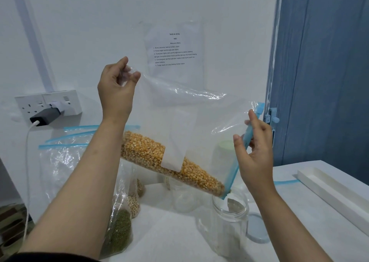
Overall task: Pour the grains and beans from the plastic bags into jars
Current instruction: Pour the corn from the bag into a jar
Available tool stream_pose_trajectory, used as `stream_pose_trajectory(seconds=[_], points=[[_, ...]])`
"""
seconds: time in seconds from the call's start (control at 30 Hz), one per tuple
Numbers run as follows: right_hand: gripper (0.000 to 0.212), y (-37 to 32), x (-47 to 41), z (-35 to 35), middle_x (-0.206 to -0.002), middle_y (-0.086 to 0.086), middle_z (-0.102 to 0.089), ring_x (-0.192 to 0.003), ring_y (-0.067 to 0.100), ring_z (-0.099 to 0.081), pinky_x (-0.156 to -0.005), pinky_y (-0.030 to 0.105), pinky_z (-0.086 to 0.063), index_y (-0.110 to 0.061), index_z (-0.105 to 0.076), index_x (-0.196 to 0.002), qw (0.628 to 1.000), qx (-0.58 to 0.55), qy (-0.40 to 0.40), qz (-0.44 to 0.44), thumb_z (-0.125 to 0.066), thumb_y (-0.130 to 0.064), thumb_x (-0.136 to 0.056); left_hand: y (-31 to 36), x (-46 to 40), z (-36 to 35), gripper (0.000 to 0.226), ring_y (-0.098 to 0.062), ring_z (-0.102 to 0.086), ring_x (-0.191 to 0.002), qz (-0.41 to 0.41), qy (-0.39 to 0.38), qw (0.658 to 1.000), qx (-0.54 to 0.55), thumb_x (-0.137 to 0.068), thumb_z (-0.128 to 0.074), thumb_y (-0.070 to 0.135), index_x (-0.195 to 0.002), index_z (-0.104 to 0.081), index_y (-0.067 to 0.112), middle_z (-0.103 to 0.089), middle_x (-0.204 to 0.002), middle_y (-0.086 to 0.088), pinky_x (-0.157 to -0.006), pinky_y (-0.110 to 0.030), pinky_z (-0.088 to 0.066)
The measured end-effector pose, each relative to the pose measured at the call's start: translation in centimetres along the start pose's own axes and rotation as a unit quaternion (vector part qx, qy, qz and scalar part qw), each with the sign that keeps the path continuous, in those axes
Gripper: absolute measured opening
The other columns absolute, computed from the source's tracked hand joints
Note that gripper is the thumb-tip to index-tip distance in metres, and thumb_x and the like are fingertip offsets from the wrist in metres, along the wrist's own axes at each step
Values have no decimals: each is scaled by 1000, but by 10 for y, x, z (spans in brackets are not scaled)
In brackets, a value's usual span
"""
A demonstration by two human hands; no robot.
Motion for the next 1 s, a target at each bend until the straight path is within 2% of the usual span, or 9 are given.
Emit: stream_pose_trajectory(seconds=[0.17,0.3,0.43,0.53,0.83,1.0], points=[[59,2,-1,1,-123,-25,-37,-123,-5,-44,-100,11,-43,-34,-34,-149,1000,8,-2,7,-57,-9,-100,-1,1,-2,41,1,-58,-90,-1,-3,1000,1,-89,-71,14,-126,-57,20,-57,-103,1,-92,-19,-48],[59,3,-3,3,-123,-25,-38,-123,-5,-45,-99,10,-43,-34,-35,-148,1000,5,-2,1,-57,-9,-100,-3,0,-3,42,3,-57,-89,0,-2,1000,-5,-89,-71,14,-129,-59,13,-57,-103,0,-91,-17,-47],[58,3,-3,4,-123,-22,-39,-121,-6,-45,-98,9,-42,-30,-36,-149,1000,8,2,4,-57,-8,-99,-3,0,-4,43,-2,-58,-92,-2,-5,1000,-5,-89,-71,14,-130,-59,12,-57,-103,1,-92,-18,-47],[58,3,-3,5,-122,-24,-39,-121,-6,-45,-95,6,-42,-34,-35,-147,1000,7,2,0,-57,-10,-100,-3,0,-5,42,-5,-58,-93,-2,-6,1000,-1,-90,-71,13,-130,-59,10,-57,-103,1,-92,-17,-47],[57,4,-3,6,-122,-22,-39,-117,-10,-45,-90,3,-41,-32,-37,-146,1000,5,1,-3,-58,-9,-99,-4,-2,-6,41,3,-57,-88,1,-3,1000,3,-89,-71,11,-129,-60,8,-56,-98,11,-91,-17,-47],[57,4,-2,7,-122,-23,-39,-116,-12,-45,-88,1,-40,-33,-36,-146,1000,10,-1,-7,-58,-9,-99,-3,-3,-7,42,-1,-58,-90,-1,-6,1000,4,-89,-71,13,-129,-60,8,-57,-99,10,-91,-17,-47]])
Point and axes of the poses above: each hand's wrist, its own x-axis away from the middle knuckle, its own z-axis out of the back of the hand, y = z × x, the point moved 5 cm from there along -x, towards the middle knuckle
